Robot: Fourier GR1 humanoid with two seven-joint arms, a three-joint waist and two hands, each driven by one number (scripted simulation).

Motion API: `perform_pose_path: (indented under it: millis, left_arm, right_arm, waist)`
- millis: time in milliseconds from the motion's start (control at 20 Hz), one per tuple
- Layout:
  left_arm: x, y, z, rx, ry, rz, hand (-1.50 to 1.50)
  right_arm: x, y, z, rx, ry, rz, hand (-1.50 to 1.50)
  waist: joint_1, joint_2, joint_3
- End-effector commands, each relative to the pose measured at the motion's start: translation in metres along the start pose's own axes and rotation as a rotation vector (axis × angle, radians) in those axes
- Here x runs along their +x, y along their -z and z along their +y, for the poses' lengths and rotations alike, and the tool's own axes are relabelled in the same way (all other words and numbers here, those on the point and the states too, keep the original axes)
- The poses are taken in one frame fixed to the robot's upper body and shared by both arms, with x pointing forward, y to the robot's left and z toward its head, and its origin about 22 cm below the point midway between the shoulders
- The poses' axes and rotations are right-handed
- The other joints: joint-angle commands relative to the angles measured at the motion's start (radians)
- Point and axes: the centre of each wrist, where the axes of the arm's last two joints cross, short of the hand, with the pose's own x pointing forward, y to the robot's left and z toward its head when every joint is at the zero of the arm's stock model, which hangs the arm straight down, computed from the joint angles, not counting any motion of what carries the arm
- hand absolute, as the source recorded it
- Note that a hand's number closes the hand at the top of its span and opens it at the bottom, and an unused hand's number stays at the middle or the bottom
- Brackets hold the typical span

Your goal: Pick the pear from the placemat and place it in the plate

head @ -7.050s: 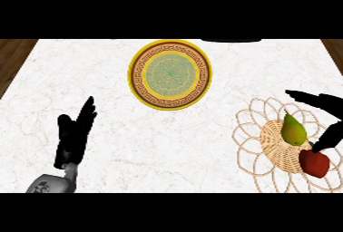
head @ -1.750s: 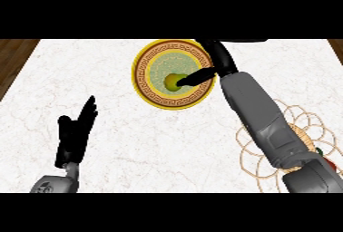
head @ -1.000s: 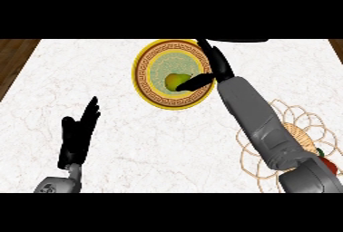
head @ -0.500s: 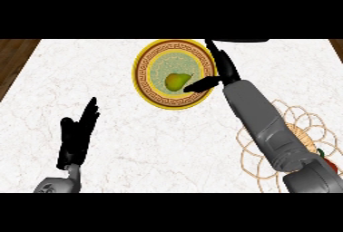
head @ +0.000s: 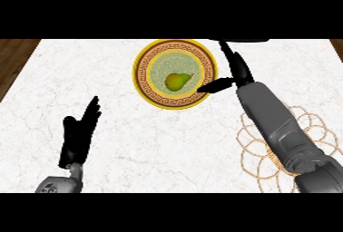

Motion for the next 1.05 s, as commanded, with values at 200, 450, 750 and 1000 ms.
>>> perform_pose_path:
  millis: [200, 450, 750, 1000]
  left_arm:
    - [-0.009, -0.001, 0.011, -0.017, -0.007, 0.008, 0.0]
    - [-0.001, 0.004, 0.001, -0.005, 0.001, 0.008, 0.0]
    - [-0.001, 0.003, 0.0, -0.012, 0.006, 0.006, 0.0]
    - [0.006, 0.008, 0.011, -0.004, 0.001, -0.023, 0.0]
  right_arm:
    - [-0.017, -0.008, -0.04, -0.083, -0.001, -0.011, -1.5]
    - [-0.022, -0.011, -0.056, -0.129, 0.008, 0.022, -1.5]
    - [-0.025, -0.013, -0.07, -0.183, -0.022, 0.047, -1.5]
    - [-0.032, -0.019, -0.067, -0.191, -0.07, 0.072, -1.5]
  waist:
    - [0.015, 0.006, 0.001]
    - [0.006, 0.005, 0.001]
    - [0.008, 0.005, 0.001]
    - [0.01, 0.004, 0.001]
